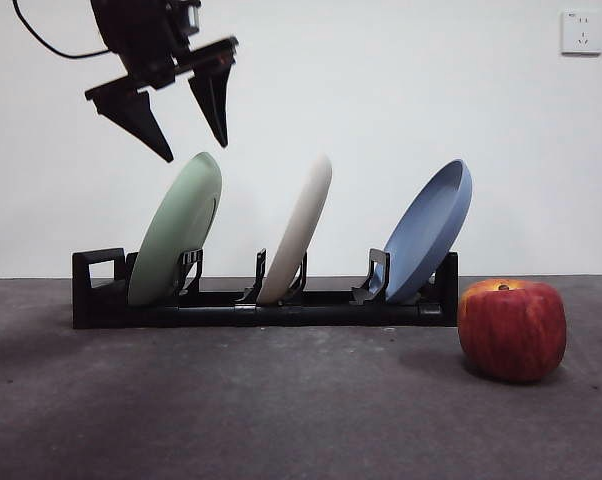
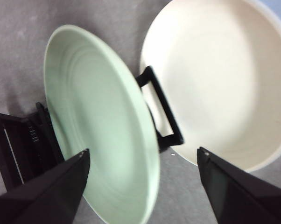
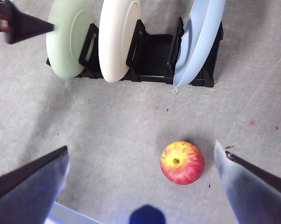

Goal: Take the green plate from the plate rack,put the plate on the table,take the apple from the table,put the apple in the plate

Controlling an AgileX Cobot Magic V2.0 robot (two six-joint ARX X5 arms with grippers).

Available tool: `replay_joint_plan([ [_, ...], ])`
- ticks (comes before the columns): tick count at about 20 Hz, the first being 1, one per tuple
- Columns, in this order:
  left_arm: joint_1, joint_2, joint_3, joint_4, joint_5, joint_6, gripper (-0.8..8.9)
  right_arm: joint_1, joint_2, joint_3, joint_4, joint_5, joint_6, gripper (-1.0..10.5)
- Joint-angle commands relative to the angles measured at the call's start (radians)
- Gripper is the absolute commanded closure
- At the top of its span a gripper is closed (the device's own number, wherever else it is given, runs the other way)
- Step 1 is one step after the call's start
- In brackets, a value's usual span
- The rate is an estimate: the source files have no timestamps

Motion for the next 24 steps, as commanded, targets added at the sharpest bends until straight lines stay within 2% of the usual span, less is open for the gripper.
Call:
replay_joint_plan([
  [1,-0.001,0.026,0.001,0.020,-0.003,-0.003,4.33,0.001,0.000,0.005,0.002,-0.002,-0.008,3.8],
  [7,0.003,0.037,0.001,0.061,-0.002,-0.002,4.65,0.001,0.000,0.005,0.001,0.027,-0.008,3.8],
  [9,0.012,0.038,0.001,0.053,-0.002,-0.002,5.99,0.001,0.000,0.005,0.001,0.027,-0.008,3.8],
  [12,0.023,0.038,0.001,0.048,0.000,0.034,7.10,0.001,0.001,0.005,0.002,0.027,-0.008,3.8],
  [14,0.024,0.038,0.001,0.037,0.000,0.045,8.26,0.001,0.001,0.005,0.002,0.027,-0.008,3.8],
  [21,0.029,0.037,0.005,0.039,0.009,0.050,8.23,0.001,0.001,0.005,0.006,0.027,-0.008,3.8],
  [24,0.027,0.036,0.077,0.019,0.010,0.050,8.23,0.001,0.001,0.005,0.006,0.027,-0.007,3.8],
])
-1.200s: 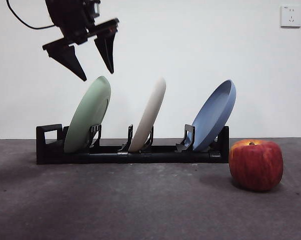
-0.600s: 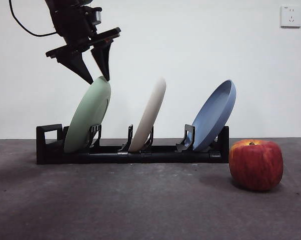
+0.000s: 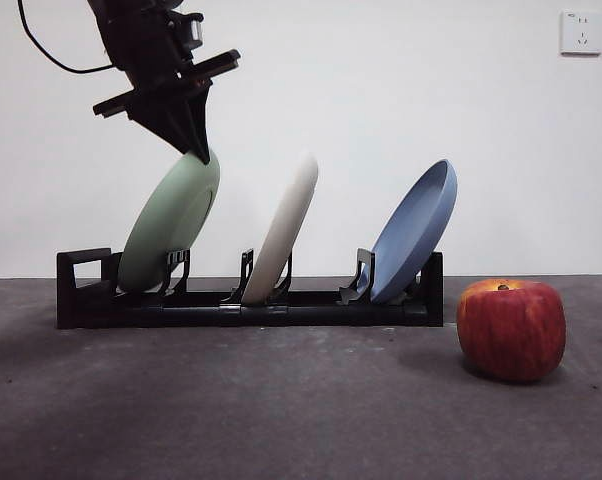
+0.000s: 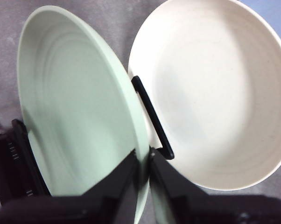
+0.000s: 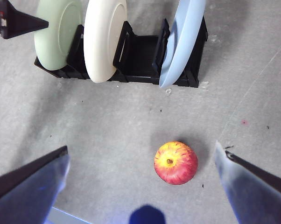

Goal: Take the green plate from the plate rack,put the plate on the table,take the apple from the table,put the apple in the plate

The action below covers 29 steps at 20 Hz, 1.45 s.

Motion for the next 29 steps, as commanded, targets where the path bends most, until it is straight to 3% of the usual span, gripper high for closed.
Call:
replay_joint_plan([
  [1,0.002,0.006,0.097,-0.009,-0.018,0.023,8.23,0.001,0.001,0.005,0.005,0.000,-0.006,3.8],
  [7,-0.040,0.006,0.468,-0.135,0.079,0.024,8.23,0.001,0.001,0.005,0.006,0.000,-0.004,3.8],
  [11,-0.086,0.003,0.733,-0.341,0.077,0.069,8.23,0.001,0.001,0.005,0.007,0.000,-0.004,3.8],
  [16,-0.185,-0.152,0.742,-0.349,0.099,0.087,8.23,0.001,0.000,0.005,0.007,0.000,-0.006,3.8],
  [18,-0.267,-0.247,0.685,-0.349,0.061,0.103,8.23,0.001,0.000,0.005,0.001,0.000,-0.006,3.8],
  [23,-0.520,-0.537,0.322,-0.348,-0.210,0.106,8.23,0.001,0.000,0.005,-0.010,0.000,-0.009,3.8],
  [26,-0.661,-0.701,0.029,-0.348,-0.332,0.006,8.23,0.001,0.000,0.005,-0.026,0.000,-0.016,3.8],
  [29,-0.767,-0.813,-0.267,-0.348,-0.413,-0.148,8.23,0.001,0.000,0.005,-0.023,0.000,-0.016,3.8],
])
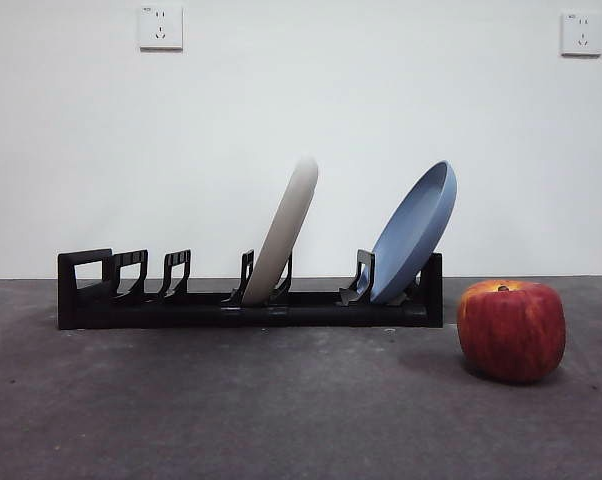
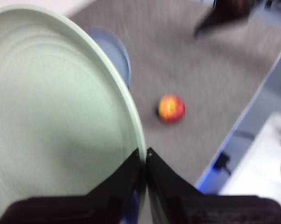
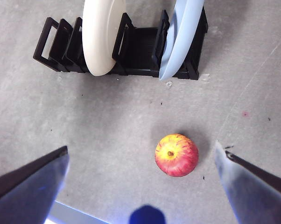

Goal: Take the green plate from the plate rack,put the plate on the table,take the apple from the table,put the apple in the plate

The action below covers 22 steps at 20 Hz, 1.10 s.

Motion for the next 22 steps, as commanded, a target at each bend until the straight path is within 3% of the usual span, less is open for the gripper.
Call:
replay_joint_plan([
  [1,-0.061,-0.044,-0.212,-0.002,-0.061,-0.150,8.23,0.001,0.000,0.005,0.003,0.000,-0.012,3.8],
  [4,-0.125,-0.039,-0.418,0.008,-0.182,-0.275,8.23,0.001,0.000,0.005,0.000,0.000,-0.011,3.8],
  [8,-0.149,0.043,-0.579,0.160,-0.278,-0.303,8.23,0.001,0.000,0.005,-0.010,0.000,-0.011,3.8],
  [15,-0.148,0.305,-0.596,0.493,-0.284,-0.157,8.23,0.001,0.000,0.005,-0.051,0.000,-0.012,3.8],
  [22,-0.098,0.537,-0.596,0.594,-0.256,-0.124,8.23,0.001,0.000,0.005,-0.086,0.000,-0.027,3.8],
])
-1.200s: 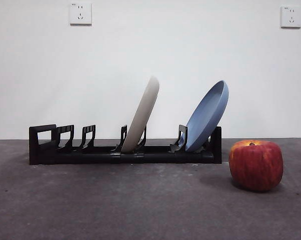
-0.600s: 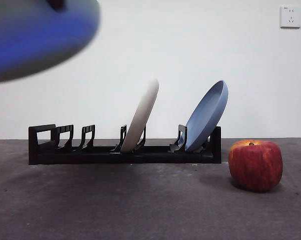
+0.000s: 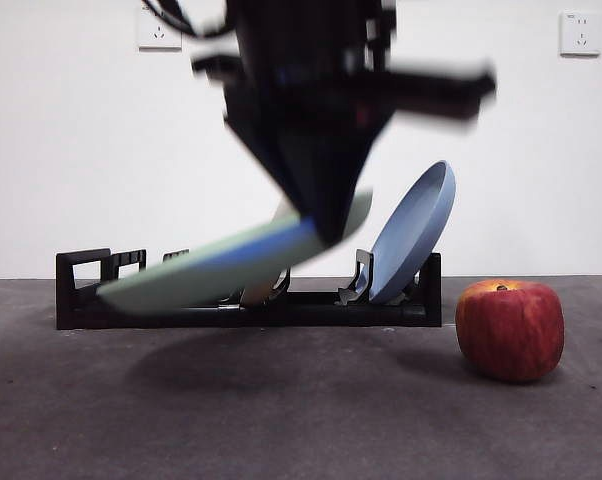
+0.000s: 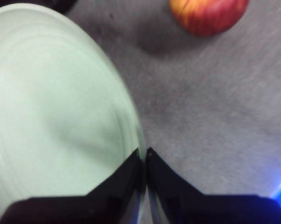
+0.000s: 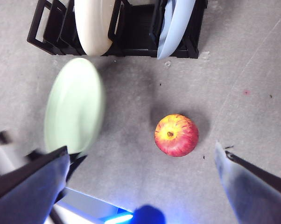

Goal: Take the green plate from the plate rack,put the plate on the table,take the apple from the table,put the apple in the plate

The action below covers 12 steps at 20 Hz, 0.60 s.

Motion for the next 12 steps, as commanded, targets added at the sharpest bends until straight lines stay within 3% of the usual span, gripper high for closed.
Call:
replay_joint_plan([
  [1,0.023,0.070,-0.004,0.013,0.044,0.015,8.23,0.001,0.000,0.005,-0.012,0.000,-0.015,3.8],
  [8,0.042,0.196,-0.004,0.026,0.173,0.016,8.23,0.001,0.000,0.005,-0.019,0.000,-0.018,3.8],
  [12,0.043,0.199,-0.004,0.037,0.187,0.013,8.14,0.001,0.000,0.005,-0.022,0.000,-0.018,3.8],
])
